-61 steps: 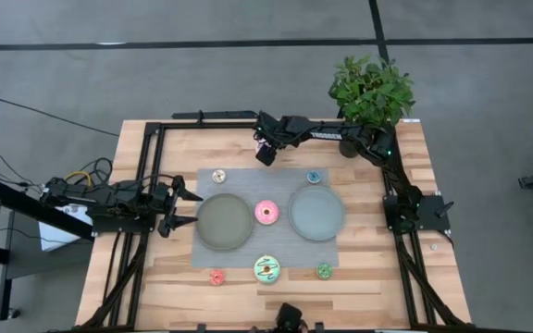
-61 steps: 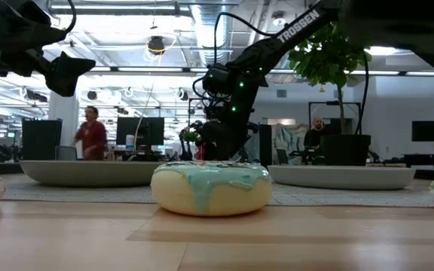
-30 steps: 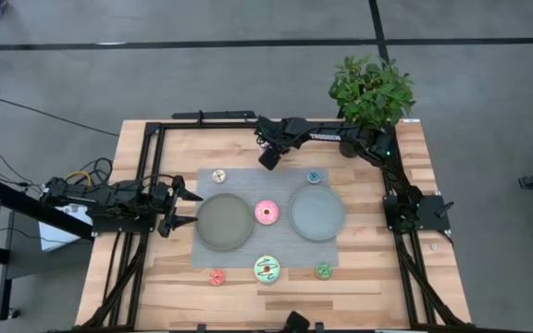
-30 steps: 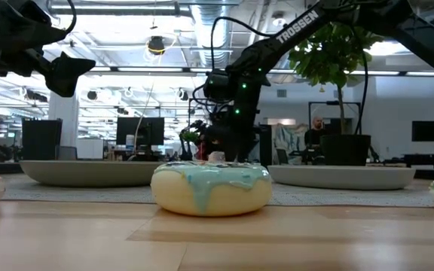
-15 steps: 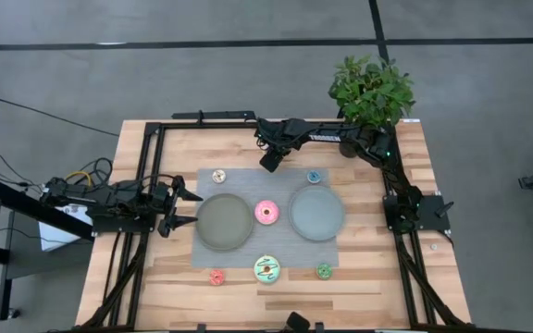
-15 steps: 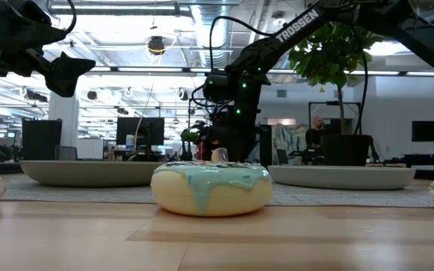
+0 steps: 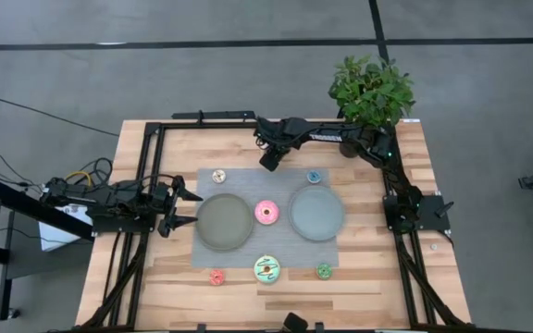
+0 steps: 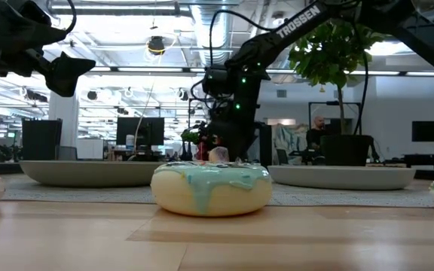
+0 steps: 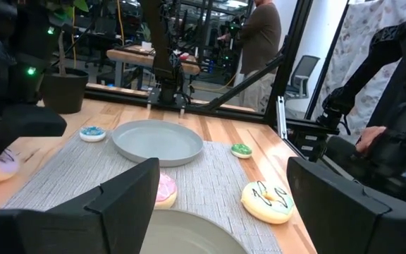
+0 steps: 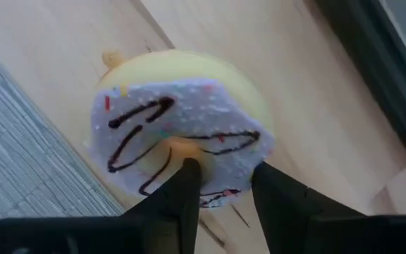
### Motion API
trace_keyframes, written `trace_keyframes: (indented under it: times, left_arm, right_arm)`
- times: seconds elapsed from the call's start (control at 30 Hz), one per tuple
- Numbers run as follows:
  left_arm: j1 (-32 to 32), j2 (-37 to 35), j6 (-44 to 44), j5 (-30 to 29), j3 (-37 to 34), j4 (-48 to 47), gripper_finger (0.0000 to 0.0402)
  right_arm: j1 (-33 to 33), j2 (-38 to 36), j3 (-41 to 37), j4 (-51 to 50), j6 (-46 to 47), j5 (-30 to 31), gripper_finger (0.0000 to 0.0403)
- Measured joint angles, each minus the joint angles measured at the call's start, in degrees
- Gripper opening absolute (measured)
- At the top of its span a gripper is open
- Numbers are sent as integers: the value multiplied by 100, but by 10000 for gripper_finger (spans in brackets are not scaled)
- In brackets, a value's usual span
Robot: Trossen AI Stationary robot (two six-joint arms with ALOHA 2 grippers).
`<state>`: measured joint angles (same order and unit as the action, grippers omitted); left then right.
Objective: Pick & Place donuts
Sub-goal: Put the big purple donut into the blue plate
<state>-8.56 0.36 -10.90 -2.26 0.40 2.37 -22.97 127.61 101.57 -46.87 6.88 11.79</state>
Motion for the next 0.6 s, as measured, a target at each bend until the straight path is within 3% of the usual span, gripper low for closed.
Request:
trace_keyframes:
  times: [0.6]
  left_arm:
    - [0,0,16,-2,0,-8,304]
  right_arm:
    - [587,-44,837,-935,-459,38,81]
